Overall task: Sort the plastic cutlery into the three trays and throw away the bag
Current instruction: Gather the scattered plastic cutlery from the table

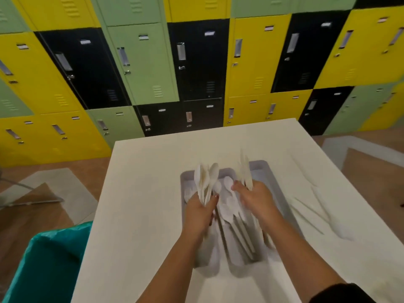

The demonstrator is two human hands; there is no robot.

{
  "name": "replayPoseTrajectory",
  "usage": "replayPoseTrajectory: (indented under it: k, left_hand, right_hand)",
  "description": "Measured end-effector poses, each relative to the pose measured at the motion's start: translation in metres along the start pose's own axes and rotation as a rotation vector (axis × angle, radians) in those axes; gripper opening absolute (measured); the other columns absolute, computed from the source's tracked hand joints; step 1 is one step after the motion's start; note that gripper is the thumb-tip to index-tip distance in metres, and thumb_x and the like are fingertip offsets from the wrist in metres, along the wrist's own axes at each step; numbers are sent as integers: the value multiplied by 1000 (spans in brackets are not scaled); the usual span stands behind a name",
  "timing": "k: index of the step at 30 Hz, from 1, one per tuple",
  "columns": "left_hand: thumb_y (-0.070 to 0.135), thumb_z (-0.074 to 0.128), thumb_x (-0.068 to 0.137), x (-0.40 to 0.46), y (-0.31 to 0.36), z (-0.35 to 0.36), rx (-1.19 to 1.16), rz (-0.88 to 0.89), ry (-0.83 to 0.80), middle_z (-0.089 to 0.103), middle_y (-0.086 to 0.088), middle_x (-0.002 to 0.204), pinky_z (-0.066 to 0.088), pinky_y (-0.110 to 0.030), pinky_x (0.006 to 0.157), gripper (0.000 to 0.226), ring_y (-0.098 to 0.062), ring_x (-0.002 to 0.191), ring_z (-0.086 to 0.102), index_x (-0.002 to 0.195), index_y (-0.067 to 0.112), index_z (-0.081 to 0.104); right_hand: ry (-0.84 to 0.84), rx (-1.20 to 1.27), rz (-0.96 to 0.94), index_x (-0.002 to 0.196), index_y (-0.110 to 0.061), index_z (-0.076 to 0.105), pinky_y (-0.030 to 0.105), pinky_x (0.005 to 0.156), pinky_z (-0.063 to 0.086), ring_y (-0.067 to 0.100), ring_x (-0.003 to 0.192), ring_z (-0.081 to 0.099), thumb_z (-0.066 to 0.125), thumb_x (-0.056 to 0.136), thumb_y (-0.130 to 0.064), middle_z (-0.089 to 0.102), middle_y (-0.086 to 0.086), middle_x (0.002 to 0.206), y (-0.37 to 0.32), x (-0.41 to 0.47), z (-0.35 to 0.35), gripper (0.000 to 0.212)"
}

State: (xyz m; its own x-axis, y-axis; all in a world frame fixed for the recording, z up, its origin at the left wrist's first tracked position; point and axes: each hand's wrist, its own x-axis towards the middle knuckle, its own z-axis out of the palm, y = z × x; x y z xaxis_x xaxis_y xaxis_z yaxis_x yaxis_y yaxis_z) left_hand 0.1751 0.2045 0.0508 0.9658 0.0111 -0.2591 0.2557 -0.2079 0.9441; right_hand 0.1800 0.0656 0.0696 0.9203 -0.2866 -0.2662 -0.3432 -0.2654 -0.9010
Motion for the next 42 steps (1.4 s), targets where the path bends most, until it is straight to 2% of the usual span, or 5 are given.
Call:
replayPoseTrajectory:
  k: [4,11,23,35,42]
  left_hand:
    - [17,58,92,-8,12,49,-30,-9,-62,52,-5,61,39,-18,43,1,-11,44,46,93,17,58]
    - [20,56,92,-15,16,135,114,14,-127,54,-1,67,41,-19,52,10,-13,55,51,98,12,54]
    - [22,52,94,0,7,189,102,-142,-72,51,-4,58,43,-28,55,17,-15,48,47,85,8,50]
    - [25,67,86,0,9,199,51,-136,-58,52,3,53,38,-14,41,20,-4,39,44,90,6,66]
    - [16,61,89,3,18,204,-42,-198,-55,66,1,54,35,-18,40,12,-8,37,36,90,5,65]
  right_hand:
    - [63,63,27,82,-14,63,17,46,41,6,38,47,49,93,-12,65,3,65,28,0,-59,18]
    - [260,-291,-21,93,-8,68,22,73,36,18,79,55,60,86,-7,66,5,90,92,16,-151,11]
    - [-19,-620,-16,109,-3,61,30,82,41,29,103,59,69,79,-23,61,15,111,156,45,-142,37]
    - [-90,115,101,61,-17,63,21,49,38,6,45,47,75,75,-18,57,-5,54,115,33,-162,19]
    - [-123,-141,-102,85,-13,75,13,66,41,-1,66,60,63,85,-13,71,-3,82,112,54,-188,12]
